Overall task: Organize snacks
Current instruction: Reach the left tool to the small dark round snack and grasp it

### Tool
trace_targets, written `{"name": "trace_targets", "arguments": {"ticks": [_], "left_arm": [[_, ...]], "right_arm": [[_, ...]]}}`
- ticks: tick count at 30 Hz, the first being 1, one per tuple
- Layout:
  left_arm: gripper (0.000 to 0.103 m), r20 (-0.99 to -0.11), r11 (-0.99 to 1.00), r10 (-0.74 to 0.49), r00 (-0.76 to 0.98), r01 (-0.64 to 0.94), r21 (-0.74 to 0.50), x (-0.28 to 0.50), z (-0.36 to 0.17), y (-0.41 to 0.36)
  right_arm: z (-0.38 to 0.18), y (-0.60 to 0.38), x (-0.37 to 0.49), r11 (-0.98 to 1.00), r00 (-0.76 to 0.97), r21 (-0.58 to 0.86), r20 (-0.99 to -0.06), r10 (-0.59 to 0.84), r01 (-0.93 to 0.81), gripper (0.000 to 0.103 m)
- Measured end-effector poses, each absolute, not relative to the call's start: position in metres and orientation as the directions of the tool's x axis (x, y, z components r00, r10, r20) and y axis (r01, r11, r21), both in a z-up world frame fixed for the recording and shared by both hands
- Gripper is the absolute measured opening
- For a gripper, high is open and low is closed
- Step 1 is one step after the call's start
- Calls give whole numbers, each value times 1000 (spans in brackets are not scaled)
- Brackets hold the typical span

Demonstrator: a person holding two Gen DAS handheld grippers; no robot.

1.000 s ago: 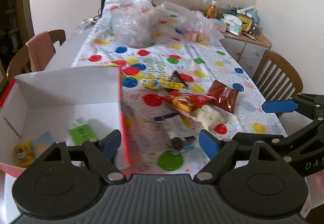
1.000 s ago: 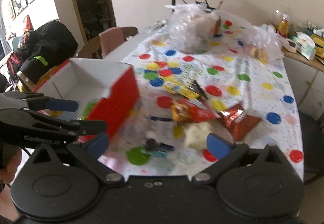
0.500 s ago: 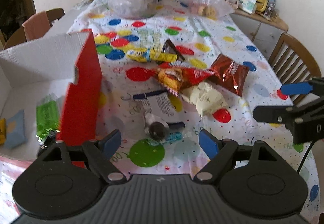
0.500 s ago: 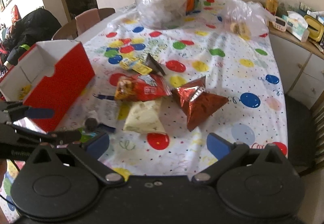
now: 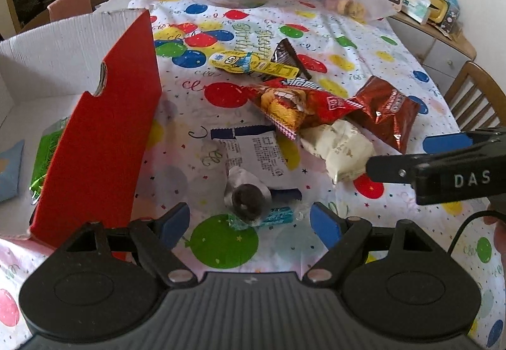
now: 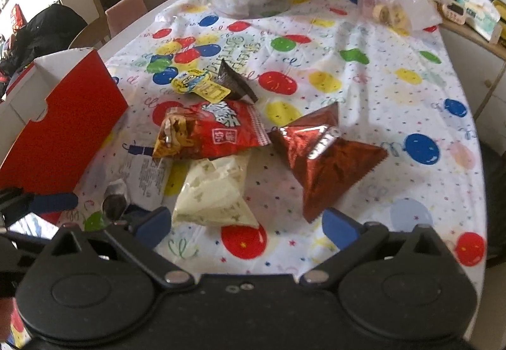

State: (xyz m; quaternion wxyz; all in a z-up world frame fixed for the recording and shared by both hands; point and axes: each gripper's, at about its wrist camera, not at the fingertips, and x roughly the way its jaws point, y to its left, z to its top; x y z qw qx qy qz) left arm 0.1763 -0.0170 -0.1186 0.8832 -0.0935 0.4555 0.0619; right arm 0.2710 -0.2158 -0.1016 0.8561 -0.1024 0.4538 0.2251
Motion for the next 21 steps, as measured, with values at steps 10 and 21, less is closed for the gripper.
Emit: {"name": "trace_targets", "arguments": {"ticks": [10,21], "left_arm": [[66,-848,968,23,529,-224,-114,197,-131,-8],[41,-850,966,-41,525,-195,-167,203,-134,-8]], "right_arm": [[-121,-189,295,881,433,54,-856,283,-469,92],[-131,-178,301,872,405,56,-870,281,-486,66]]}}
